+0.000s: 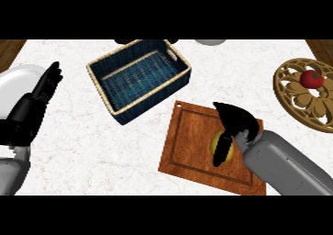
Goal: Pick the lemon from the cutting board and place it in the basket
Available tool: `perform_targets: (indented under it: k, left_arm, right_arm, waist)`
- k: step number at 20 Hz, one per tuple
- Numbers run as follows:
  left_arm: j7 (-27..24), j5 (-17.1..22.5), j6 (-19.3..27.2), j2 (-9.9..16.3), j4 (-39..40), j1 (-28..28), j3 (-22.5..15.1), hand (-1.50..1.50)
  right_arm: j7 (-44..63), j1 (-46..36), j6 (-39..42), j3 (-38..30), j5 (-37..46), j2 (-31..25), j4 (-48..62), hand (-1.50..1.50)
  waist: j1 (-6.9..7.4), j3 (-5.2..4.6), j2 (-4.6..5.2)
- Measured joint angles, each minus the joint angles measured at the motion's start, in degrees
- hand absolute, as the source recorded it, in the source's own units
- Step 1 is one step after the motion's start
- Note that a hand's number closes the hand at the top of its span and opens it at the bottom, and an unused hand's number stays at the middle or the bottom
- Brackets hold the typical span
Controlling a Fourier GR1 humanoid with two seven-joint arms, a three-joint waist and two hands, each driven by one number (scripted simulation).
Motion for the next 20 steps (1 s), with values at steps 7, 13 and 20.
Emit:
perform_targets:
  k: [7,13,20]
  left_arm:
    - [1.99,-1.48,-0.95,-1.12,-1.45,-0.54,1.45,0.0]
    - [1.38,-2.83,-2.21,-2.45,-1.62,0.37,2.45,0.0]
    - [0.85,-5.03,-3.08,-4.36,-1.27,0.44,3.29,0.0]
  right_arm:
    - [-0.09,2.99,0.29,-2.73,3.77,2.21,-0.92,-1.5]
    - [-1.7,7.25,1.03,-4.37,7.21,3.47,-0.57,-1.5]
    - [-2.37,11.18,1.92,-6.45,11.42,5.24,-0.62,-1.5]
  waist:
    - [-0.07,0.0,-0.03]
    - [-0.06,0.01,-0.02]
    - [-0.08,0.01,0.01]
